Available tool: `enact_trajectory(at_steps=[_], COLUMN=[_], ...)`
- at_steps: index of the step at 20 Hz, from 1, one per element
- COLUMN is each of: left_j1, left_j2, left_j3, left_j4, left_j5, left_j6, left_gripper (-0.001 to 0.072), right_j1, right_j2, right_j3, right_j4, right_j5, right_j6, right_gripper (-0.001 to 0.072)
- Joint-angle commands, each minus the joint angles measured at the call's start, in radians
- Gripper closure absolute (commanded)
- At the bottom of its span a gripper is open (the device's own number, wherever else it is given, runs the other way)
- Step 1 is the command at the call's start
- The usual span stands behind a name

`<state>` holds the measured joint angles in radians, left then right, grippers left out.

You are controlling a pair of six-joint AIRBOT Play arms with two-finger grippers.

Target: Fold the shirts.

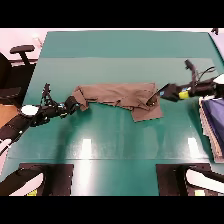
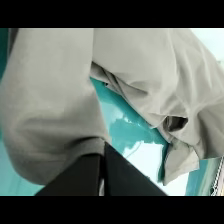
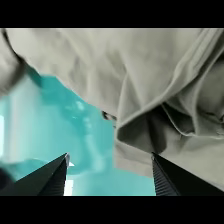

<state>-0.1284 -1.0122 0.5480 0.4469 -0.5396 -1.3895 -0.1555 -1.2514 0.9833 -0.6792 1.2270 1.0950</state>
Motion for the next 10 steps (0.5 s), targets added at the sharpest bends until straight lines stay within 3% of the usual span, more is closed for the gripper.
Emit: enact_trajectory(at_steps=[1,4,9,10], left_j1=[-0.001,-0.001,-0.001,-0.001], left_j2=[0.001,0.001,0.001,0.001], left_j3=[0.011,0.011,0.011,0.013], left_j4=[0.016,0.021,0.021,0.023], left_j5=[-0.027,-0.047,-0.056,-0.057], left_j6=[0.004,0.005,0.011,0.011], left_gripper=[0.0685,0.0685,0.0685,0.0685], right_j1=[0.133,0.199,0.270,0.290], right_j2=[0.089,0.049,-0.119,-0.150], right_j3=[-0.168,-0.188,-0.106,-0.061], right_j4=[-0.005,0.001,0.079,0.085], right_j5=[-0.271,-0.362,-0.415,-0.412], right_j6=[-0.194,-0.121,-0.128,-0.128], right_gripper=[0.0136,0.0146,0.0170,0.0354])
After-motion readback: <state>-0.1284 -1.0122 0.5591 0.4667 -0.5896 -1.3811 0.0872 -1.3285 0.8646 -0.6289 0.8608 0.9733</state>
